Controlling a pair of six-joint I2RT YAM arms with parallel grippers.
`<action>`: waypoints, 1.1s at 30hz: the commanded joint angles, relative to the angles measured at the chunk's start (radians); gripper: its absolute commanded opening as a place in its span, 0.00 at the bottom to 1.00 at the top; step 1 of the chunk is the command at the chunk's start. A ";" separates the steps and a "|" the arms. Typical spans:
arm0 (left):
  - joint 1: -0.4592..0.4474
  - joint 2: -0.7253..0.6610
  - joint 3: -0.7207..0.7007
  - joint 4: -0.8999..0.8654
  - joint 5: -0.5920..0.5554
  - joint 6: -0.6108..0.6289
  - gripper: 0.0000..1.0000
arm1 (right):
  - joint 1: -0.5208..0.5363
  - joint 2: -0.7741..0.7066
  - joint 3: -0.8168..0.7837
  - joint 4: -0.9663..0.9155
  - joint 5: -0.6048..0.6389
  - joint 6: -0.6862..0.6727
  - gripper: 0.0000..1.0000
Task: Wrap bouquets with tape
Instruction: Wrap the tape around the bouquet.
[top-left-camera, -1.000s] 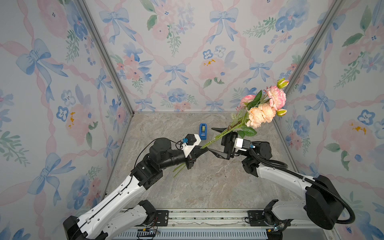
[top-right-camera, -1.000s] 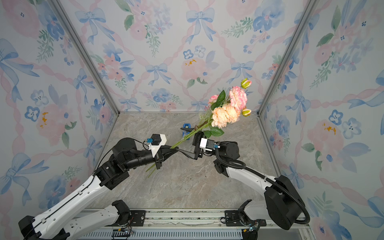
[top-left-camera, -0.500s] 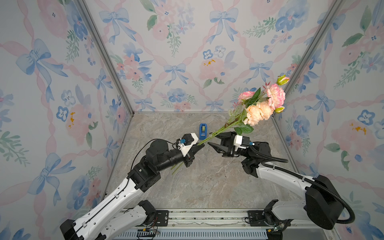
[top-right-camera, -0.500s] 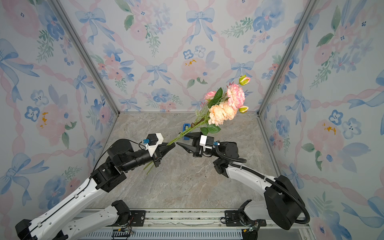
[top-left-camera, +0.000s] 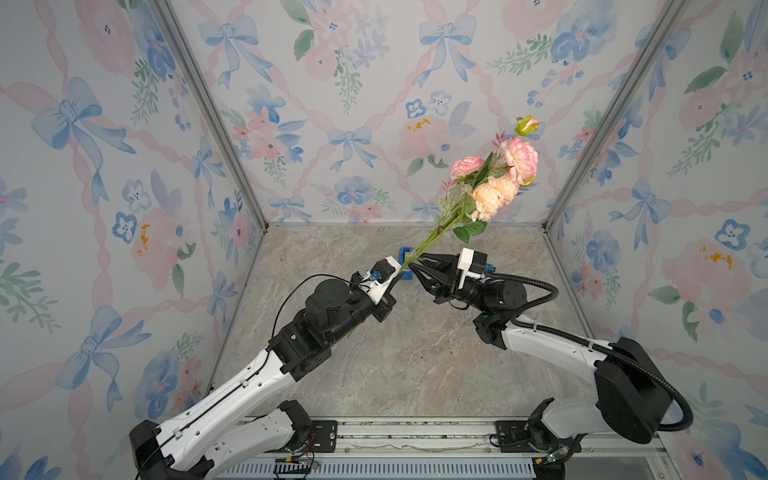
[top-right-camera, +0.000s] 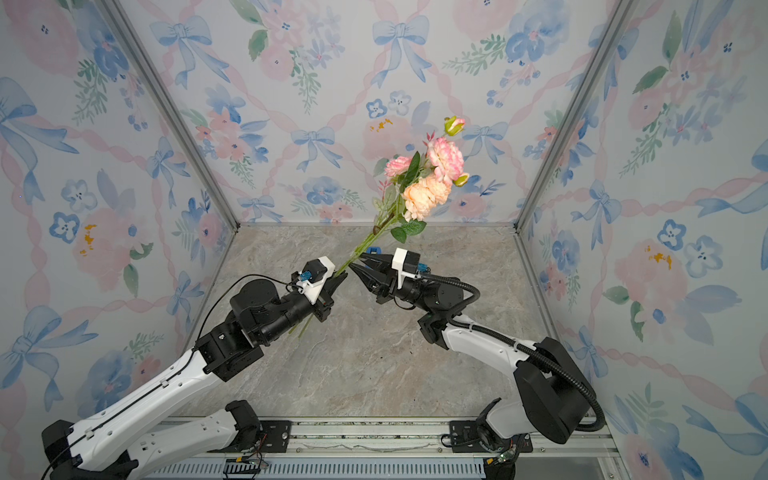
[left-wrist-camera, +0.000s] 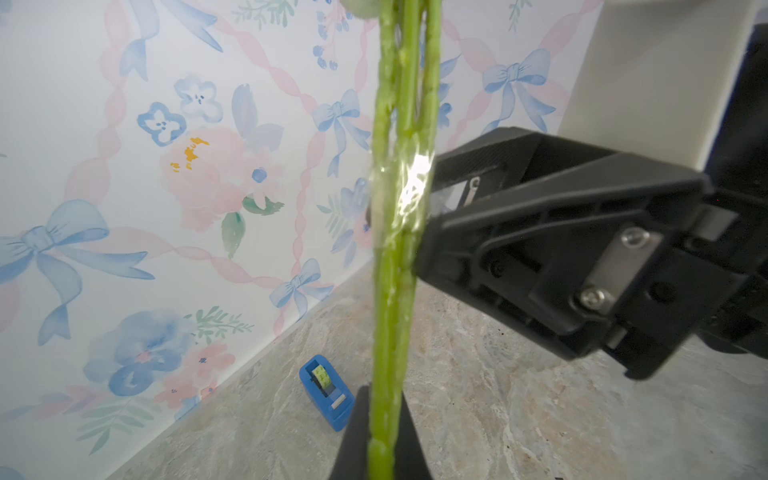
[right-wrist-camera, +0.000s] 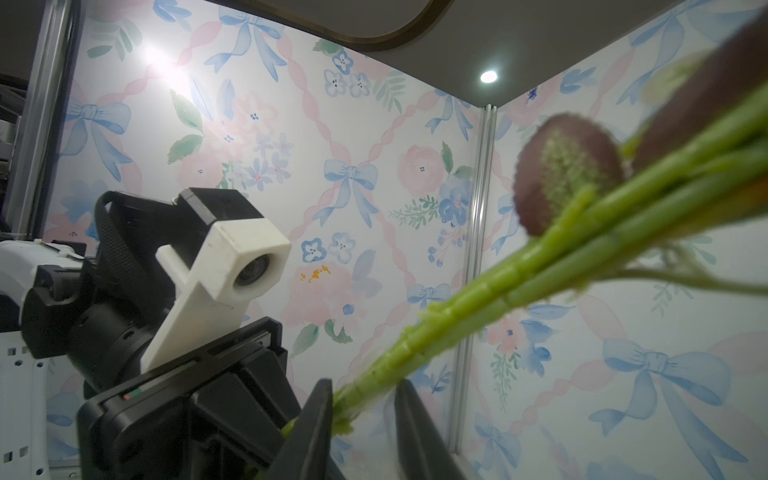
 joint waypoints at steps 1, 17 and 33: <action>-0.005 0.027 0.007 0.037 -0.263 0.025 0.00 | 0.057 0.013 0.062 0.037 0.020 0.064 0.31; -0.062 0.093 -0.063 0.167 -0.578 0.205 0.00 | 0.116 0.058 0.262 -0.411 0.315 0.082 0.21; -0.002 -0.009 -0.128 0.238 -0.434 0.100 0.00 | 0.139 -0.149 0.208 -0.730 0.529 -0.051 0.35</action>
